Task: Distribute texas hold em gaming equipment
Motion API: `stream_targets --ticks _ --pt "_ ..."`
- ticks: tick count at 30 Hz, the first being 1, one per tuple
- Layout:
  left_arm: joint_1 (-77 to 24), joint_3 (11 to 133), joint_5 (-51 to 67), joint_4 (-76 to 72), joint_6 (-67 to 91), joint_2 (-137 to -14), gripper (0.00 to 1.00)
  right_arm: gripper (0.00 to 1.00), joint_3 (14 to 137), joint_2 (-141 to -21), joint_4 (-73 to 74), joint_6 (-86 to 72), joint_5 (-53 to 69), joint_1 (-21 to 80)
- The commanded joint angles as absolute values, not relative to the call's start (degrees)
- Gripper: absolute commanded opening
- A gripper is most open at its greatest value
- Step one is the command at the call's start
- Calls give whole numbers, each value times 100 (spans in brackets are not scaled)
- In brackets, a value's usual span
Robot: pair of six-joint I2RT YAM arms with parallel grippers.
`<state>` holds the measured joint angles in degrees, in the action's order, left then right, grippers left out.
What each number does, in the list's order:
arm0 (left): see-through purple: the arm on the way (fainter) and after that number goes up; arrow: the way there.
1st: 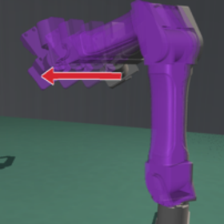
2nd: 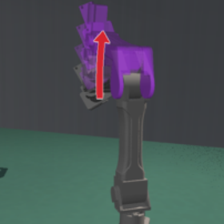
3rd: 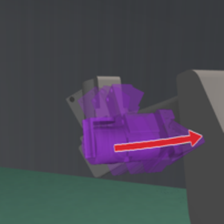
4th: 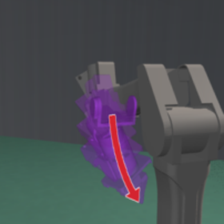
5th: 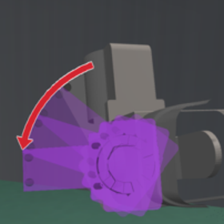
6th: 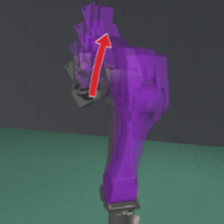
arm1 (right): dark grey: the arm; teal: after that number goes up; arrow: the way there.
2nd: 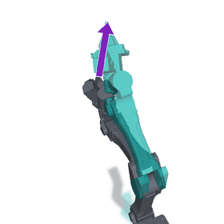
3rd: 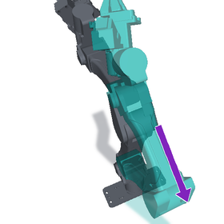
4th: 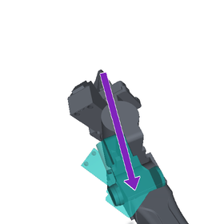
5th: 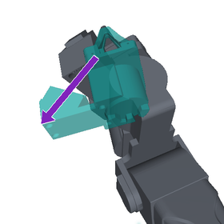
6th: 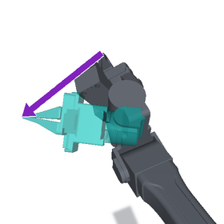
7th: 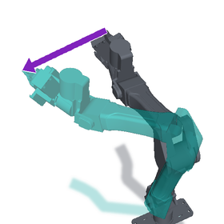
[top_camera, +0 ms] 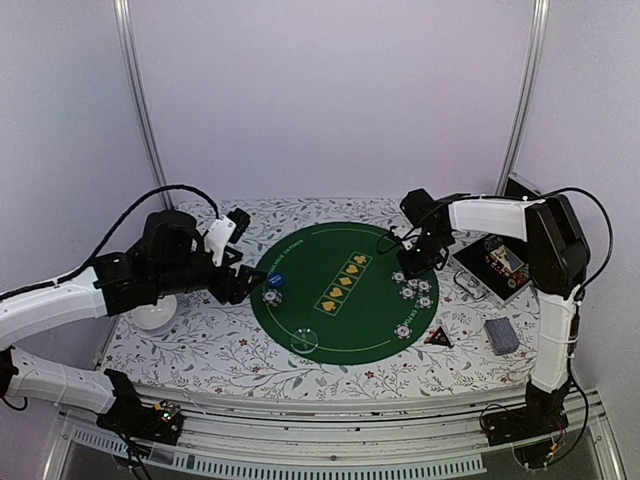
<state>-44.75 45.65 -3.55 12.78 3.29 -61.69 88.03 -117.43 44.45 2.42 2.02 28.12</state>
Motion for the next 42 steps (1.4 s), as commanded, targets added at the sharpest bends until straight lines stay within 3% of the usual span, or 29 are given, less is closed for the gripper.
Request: stream_targets --ticks 1,14,34,42 --pt "-4399 4407 -389 1240 403 -6021 76 4 8750 -11340 4722 425 604 3333" --pt "-4396 4358 -306 1163 428 -6050 76 4 7031 -10584 4755 -309 2155 4353" --pt "-4366 4214 -437 1210 404 -5829 78 4 7831 -11555 5021 -298 -563 3159" --pt "-4209 4404 -290 1130 348 -6252 78 4 8663 -11484 5131 -135 -430 3045"
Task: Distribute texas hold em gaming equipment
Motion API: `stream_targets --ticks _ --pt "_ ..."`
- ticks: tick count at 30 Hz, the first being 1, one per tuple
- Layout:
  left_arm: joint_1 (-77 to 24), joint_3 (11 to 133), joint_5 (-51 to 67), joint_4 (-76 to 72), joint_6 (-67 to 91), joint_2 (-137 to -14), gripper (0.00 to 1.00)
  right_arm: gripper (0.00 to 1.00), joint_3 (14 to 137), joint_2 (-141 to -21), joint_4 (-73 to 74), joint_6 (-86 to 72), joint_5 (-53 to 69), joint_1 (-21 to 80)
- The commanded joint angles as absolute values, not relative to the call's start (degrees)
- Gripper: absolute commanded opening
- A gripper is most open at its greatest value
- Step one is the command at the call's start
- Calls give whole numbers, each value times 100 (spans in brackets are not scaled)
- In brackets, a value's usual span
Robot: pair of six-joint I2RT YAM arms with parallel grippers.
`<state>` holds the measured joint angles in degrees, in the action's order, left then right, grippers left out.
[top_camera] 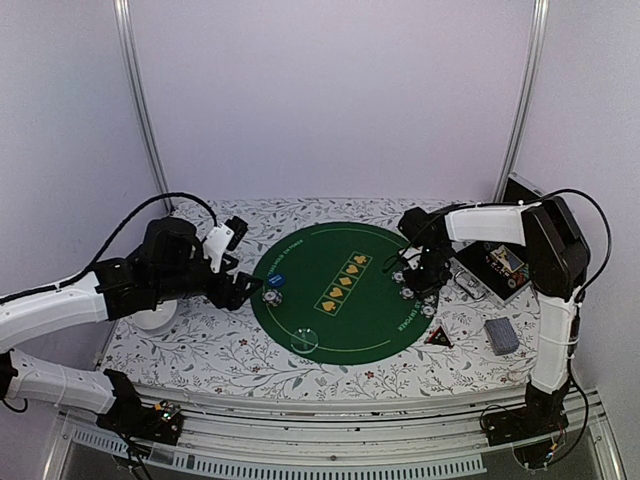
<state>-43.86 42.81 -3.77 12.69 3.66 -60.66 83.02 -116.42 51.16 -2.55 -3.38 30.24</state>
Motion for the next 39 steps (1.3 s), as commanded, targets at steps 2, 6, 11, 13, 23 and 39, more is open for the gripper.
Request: stream_targets --ticks 2,6,11,13,23,39 --pt "-4089 4613 -268 1264 223 -6406 78 6 8736 -11130 4986 -108 -257 3050" --pt "-3834 5340 -287 2039 -138 -6906 78 39 8782 -10329 4541 -130 34 2976" --pt "-3350 5677 -250 2270 -323 -7297 79 95 8765 -9813 4119 -348 26 2635" --pt "-3119 5720 -87 2214 -231 -7379 79 99 8682 -9654 3979 -439 109 2389" --pt "-1832 6028 561 1267 929 -7209 90 99 7675 -8361 3119 -887 500 842" --pt "-1511 5424 52 610 586 -6757 98 99 6566 -7347 2810 -1130 25 514"
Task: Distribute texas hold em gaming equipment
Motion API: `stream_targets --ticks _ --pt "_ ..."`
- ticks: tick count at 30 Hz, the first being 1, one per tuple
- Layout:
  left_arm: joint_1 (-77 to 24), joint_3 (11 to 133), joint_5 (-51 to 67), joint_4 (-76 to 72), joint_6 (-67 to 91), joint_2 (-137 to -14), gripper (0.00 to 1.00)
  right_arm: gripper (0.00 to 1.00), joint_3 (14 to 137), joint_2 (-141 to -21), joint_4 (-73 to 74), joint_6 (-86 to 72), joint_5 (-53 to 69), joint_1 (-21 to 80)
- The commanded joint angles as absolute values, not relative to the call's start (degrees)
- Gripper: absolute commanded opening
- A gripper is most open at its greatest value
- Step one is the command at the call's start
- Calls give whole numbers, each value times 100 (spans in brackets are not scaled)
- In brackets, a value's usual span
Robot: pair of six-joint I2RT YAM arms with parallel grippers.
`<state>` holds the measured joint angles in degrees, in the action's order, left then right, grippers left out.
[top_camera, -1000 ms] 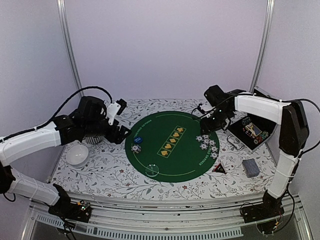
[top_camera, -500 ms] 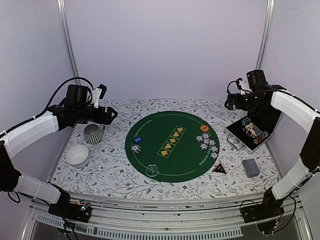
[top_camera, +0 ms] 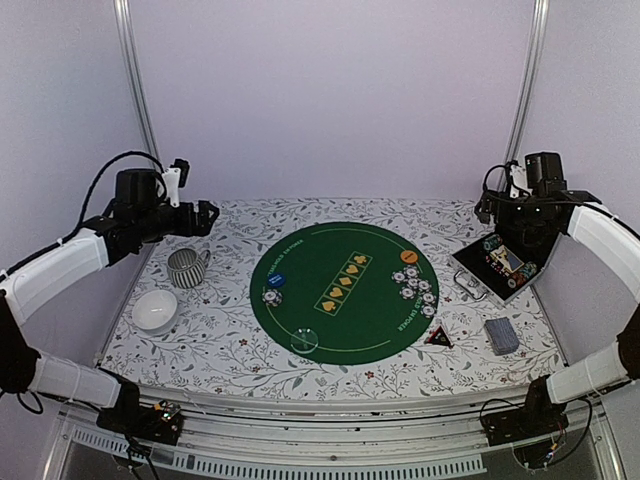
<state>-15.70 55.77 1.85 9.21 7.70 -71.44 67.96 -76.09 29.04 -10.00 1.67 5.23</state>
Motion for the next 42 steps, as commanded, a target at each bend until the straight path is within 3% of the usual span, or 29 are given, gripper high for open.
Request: stream_targets --ticks 1,8,18,22,25,29,36,39,42 --pt "-1505 5359 65 519 548 -6686 98 99 6506 -7307 2837 -1113 17 518" --pt "-1472 5275 -406 530 319 -6778 98 99 6715 -7455 3319 -1022 223 497" --pt "-1446 5298 -85 602 324 -6818 98 99 6624 -8207 4228 -1390 811 492" --pt "-1444 5296 93 578 303 -6773 98 98 7450 -8980 4092 -1269 493 294" --pt "-1446 5265 34 569 266 -6751 98 89 8158 -9724 3981 -1266 493 50" --pt "-1447 5250 43 562 206 -6786 98 75 8461 -10337 4214 -1028 -501 -2" --pt "-1450 5265 147 593 194 -6872 98 68 8118 -10404 4312 -940 -475 -334" --pt "-1443 5273 176 604 201 -6882 98 74 7649 -9977 4403 -1060 -191 -334" --pt "-1446 5290 271 615 239 -6867 98 97 7453 -9640 4487 -1119 166 -328"
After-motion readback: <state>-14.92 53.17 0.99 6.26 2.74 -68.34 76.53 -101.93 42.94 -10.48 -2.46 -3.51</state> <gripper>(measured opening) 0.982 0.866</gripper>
